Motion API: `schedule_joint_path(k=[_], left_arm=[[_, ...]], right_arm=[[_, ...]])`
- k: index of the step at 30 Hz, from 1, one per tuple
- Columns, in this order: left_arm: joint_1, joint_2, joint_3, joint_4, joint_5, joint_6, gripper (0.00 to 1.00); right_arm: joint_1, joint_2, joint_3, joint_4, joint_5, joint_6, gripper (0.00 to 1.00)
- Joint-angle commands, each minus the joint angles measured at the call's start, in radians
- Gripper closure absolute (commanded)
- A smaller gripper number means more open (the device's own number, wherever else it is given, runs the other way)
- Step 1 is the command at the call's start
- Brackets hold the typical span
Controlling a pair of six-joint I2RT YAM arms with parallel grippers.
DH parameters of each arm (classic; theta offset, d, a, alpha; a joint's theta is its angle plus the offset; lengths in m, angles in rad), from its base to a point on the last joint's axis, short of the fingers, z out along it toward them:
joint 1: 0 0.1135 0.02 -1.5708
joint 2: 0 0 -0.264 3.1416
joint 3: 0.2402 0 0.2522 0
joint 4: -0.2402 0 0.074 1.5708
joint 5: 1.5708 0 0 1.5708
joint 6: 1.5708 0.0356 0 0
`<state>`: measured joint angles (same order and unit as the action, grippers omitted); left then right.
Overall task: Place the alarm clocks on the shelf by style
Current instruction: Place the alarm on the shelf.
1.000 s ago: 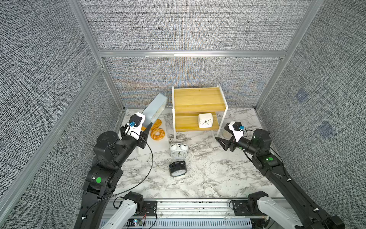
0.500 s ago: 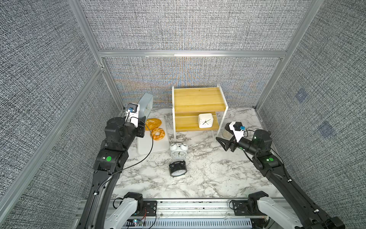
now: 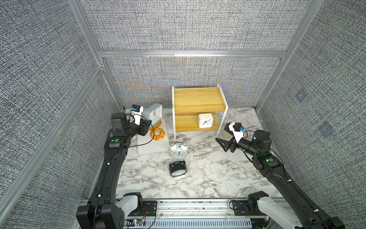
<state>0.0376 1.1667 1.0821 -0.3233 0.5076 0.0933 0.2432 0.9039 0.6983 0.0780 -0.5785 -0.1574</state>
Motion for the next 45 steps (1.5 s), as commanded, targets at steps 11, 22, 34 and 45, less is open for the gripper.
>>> schedule_joint_path(k=[11,22,34,45], left_arm=[[0.016,0.128,-0.009,0.199,0.331,0.205,0.73],[0.016,0.263,0.080,0.087,0.592,0.430,0.73],[-0.015,0.458,0.236,-0.060,0.774,0.644,0.71],[-0.063,0.575,0.307,-0.066,0.829,0.705,0.72]], right_arm=[[-0.001,0.004,0.003,0.008,0.005,0.000,0.13],[0.001,0.019,0.010,0.001,0.011,-0.009,0.13],[0.000,0.032,0.014,0.002,0.017,-0.011,0.12],[0.001,0.035,0.009,-0.006,0.020,-0.012,0.13]])
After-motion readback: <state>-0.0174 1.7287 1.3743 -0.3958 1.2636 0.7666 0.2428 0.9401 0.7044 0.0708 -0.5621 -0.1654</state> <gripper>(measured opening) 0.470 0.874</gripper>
